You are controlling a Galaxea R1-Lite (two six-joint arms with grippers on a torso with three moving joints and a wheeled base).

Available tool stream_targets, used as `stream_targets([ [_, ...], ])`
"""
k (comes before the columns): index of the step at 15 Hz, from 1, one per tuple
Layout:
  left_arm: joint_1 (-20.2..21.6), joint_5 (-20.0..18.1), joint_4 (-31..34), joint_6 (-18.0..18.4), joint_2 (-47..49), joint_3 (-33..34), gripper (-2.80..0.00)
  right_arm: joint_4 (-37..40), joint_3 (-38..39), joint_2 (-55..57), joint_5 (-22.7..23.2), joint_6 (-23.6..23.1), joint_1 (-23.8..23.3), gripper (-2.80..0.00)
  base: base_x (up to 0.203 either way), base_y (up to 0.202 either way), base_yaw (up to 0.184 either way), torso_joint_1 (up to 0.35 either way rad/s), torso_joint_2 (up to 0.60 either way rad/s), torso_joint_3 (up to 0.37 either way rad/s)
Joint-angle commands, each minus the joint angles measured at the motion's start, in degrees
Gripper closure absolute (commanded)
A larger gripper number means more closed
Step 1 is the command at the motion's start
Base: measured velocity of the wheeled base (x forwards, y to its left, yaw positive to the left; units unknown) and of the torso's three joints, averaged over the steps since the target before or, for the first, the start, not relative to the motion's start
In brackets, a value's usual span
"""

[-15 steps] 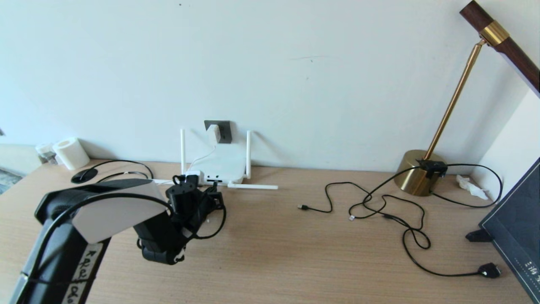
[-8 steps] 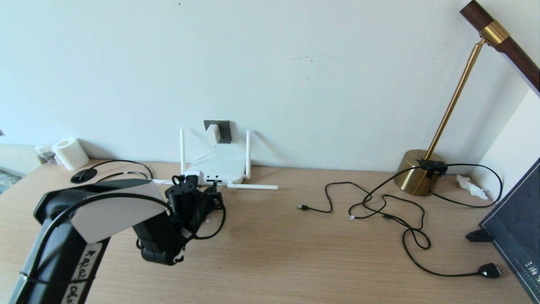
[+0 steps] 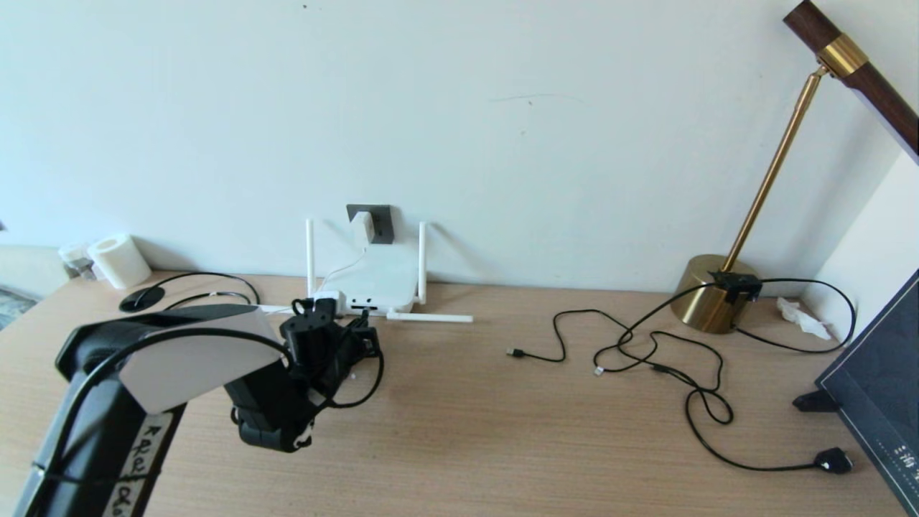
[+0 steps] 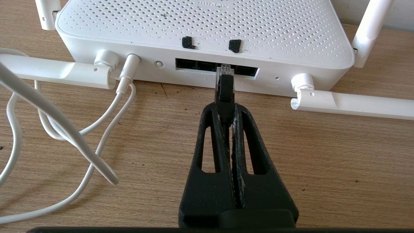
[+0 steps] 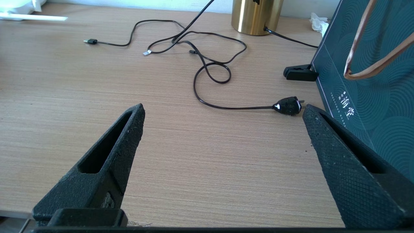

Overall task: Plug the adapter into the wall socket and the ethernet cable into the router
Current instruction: Plug cable into router interface

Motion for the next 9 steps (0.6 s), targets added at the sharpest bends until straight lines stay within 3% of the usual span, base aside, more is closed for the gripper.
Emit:
stream_targets([
  [1,0.0,0.09,-0.48,-0.04,-0.02,0.01,0.0,0.03,0.01,0.09,0.01,0.02,0.02,-2.8,0.0,0.0,0.0,0.0,0.0,0.0],
  [9,0.0,0.09,-0.48,-0.04,0.16,-0.07,0.0,0.03,0.01,0.09,0.01,0.02,0.02,-2.8,0.0,0.0,0.0,0.0,0.0,0.0],
])
